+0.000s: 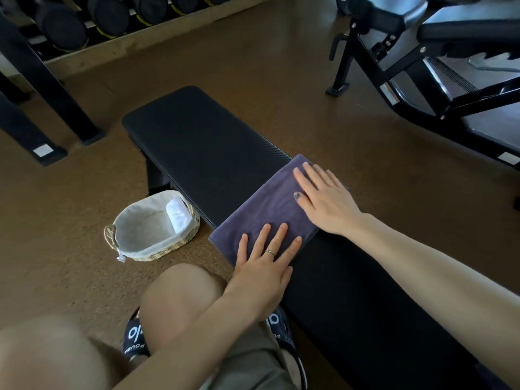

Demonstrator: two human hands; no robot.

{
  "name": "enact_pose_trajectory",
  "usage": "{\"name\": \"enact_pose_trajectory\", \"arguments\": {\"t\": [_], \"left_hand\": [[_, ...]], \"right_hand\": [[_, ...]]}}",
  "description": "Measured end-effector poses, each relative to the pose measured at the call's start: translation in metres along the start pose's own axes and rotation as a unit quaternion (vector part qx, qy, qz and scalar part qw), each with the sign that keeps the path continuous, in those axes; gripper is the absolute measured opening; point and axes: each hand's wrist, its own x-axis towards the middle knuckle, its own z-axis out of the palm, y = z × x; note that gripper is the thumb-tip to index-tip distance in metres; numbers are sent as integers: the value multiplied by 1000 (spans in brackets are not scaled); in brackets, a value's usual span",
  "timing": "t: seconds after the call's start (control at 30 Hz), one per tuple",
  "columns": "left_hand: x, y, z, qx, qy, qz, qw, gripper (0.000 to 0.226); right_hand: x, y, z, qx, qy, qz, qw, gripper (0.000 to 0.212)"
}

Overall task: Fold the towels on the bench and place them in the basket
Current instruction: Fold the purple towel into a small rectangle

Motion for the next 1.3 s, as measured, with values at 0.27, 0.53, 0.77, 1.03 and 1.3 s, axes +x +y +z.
{"name": "enact_pose_trajectory", "arguments": {"t": [0.27, 0.53, 0.77, 1.03, 1.3], "left_hand": [[-2, 5, -9, 5, -24, -11, 1000, 56], [14, -70, -60, -244, 83, -33, 966, 52], [24, -109, -60, -243, 38, -256, 935, 27], [24, -114, -50, -479, -19, -275, 833, 36], [14, -120, -55, -440, 37, -221, 870, 19]], "right_hand": [[-11, 10, -10, -35, -6, 55, 998, 61], [-50, -22, 3, -5, -9, -14, 1000, 58], [-107, -119, -1, 55, -16, -181, 982, 72], [-129, -134, 21, -8, 65, -156, 986, 67], [-132, -138, 25, 20, 161, -118, 980, 30]]}}
